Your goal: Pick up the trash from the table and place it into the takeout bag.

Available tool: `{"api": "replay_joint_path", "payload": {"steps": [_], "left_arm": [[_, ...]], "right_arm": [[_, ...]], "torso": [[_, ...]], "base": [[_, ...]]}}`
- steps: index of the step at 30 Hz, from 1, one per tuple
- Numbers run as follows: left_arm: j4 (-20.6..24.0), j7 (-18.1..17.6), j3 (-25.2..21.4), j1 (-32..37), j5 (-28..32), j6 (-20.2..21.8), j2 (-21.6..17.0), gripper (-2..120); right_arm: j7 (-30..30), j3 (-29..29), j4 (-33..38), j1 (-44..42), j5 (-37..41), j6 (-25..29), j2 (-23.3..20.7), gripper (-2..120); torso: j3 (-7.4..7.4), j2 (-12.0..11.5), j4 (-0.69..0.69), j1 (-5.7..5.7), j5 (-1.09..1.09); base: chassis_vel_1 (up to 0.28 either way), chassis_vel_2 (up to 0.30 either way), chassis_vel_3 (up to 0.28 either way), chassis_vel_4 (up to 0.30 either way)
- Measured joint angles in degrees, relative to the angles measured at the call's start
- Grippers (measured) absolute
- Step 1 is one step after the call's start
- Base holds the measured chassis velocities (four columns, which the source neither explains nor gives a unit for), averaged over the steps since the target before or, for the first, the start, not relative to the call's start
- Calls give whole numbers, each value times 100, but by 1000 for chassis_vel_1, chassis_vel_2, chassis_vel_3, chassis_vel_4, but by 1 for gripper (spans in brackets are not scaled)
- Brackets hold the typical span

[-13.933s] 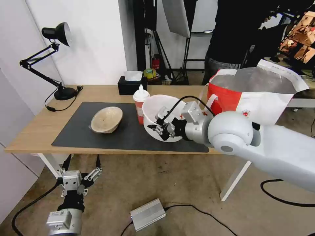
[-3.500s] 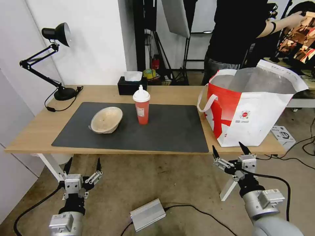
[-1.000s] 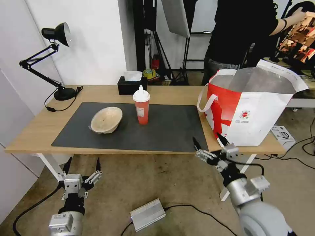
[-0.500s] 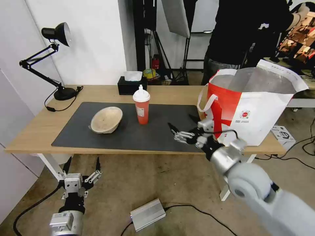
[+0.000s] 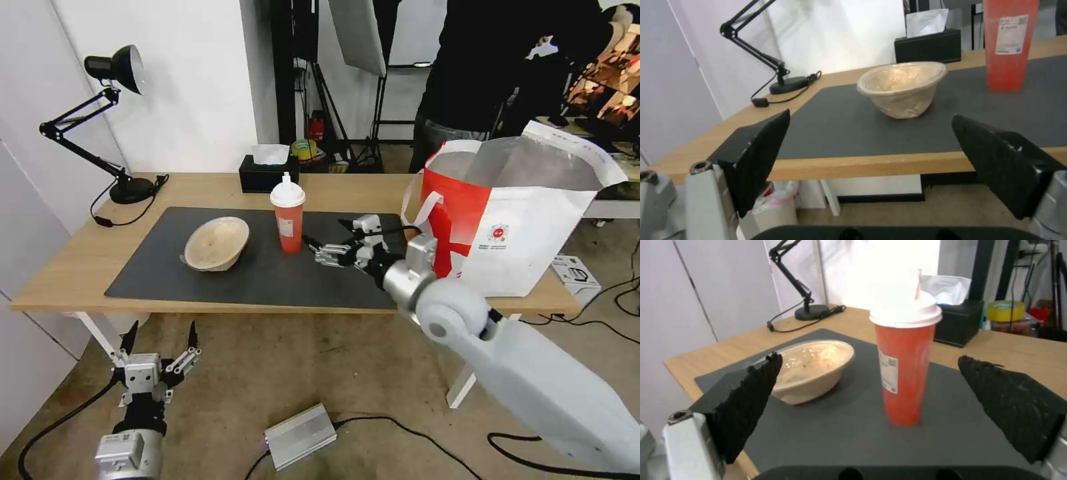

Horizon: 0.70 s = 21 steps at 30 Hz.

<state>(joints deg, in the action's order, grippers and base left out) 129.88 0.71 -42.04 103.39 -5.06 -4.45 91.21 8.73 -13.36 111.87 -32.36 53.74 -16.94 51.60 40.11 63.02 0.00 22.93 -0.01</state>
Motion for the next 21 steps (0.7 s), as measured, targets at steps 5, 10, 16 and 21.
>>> {"api": "replay_joint_path", "payload": {"steps": [5, 10, 16, 21], "left_arm": [[7, -2, -26, -3, 12, 0, 0, 98], [11, -4, -45, -7, 27, 0, -1, 98], [11, -7, -48, -12, 32, 0, -1, 98], [11, -9, -69, -13, 44, 0, 0, 98]], "right_arm": [[30, -201, -239, 245, -9, -5, 211, 100], [48, -337, -474, 386, -37, -7, 358, 100], [77, -416, -615, 462, -49, -6, 481, 100], [109, -480, -752, 520, -64, -3, 633, 100]], "torso": [[-1, 0, 0, 0, 0], [0, 0, 0, 0, 0], [0, 0, 0, 0, 0], [0, 0, 0, 0, 0]], "base": [[0, 0, 0, 0], [0, 0, 0, 0], [0, 0, 0, 0], [0, 0, 0, 0]]}}
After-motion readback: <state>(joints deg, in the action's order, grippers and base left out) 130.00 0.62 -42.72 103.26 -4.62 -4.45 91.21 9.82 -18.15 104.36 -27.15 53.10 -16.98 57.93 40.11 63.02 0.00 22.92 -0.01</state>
